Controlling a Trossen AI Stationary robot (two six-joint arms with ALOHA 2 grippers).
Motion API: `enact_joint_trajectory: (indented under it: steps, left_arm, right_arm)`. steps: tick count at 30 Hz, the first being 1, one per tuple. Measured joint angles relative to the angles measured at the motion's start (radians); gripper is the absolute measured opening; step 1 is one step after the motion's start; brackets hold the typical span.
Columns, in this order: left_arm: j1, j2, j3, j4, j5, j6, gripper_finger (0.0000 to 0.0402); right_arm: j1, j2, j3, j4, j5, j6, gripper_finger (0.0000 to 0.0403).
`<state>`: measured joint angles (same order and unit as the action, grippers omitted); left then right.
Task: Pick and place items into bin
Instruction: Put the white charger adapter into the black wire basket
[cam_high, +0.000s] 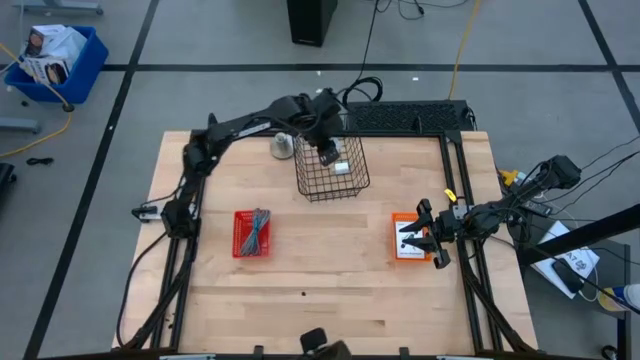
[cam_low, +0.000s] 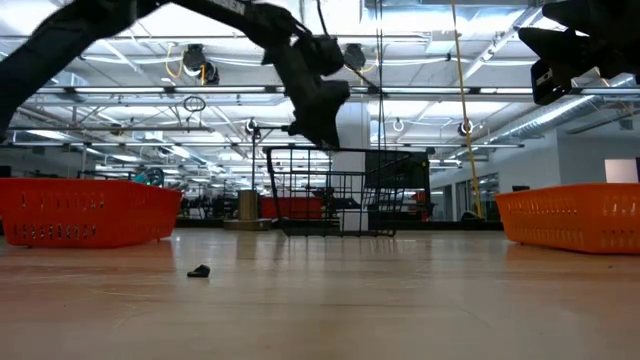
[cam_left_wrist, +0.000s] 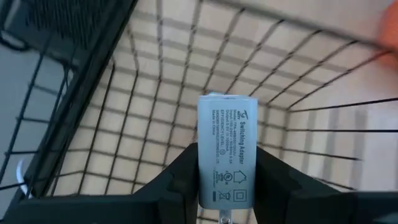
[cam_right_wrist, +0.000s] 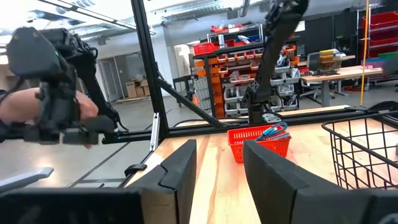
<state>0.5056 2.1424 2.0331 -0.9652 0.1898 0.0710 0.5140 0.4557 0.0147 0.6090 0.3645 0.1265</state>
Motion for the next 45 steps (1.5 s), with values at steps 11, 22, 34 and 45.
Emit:
enact_joint_trajectory:
  steps: [11, 22, 34, 45]
  left_arm:
    - [0.079, 0.148, 0.069, -0.097, 0.068, -0.091, 0.0114]
    - [0.067, 0.206, 0.060, -0.111, 0.071, -0.112, 0.0121]
    - [0.042, 0.256, 0.069, -0.107, 0.082, -0.095, 0.0131]
    - [0.052, 0.254, 0.069, -0.127, 0.088, -0.076, 0.0132]
  right_arm:
    - [0.000, 0.000, 0.000, 0.000, 0.000, 0.000, 0.0125]
    - [0.000, 0.000, 0.000, 0.000, 0.000, 0.000, 0.0125]
    - [0.000, 0.000, 0.000, 0.000, 0.000, 0.000, 0.0125]
    - [0.000, 0.000, 0.000, 0.000, 0.000, 0.000, 0.0125]
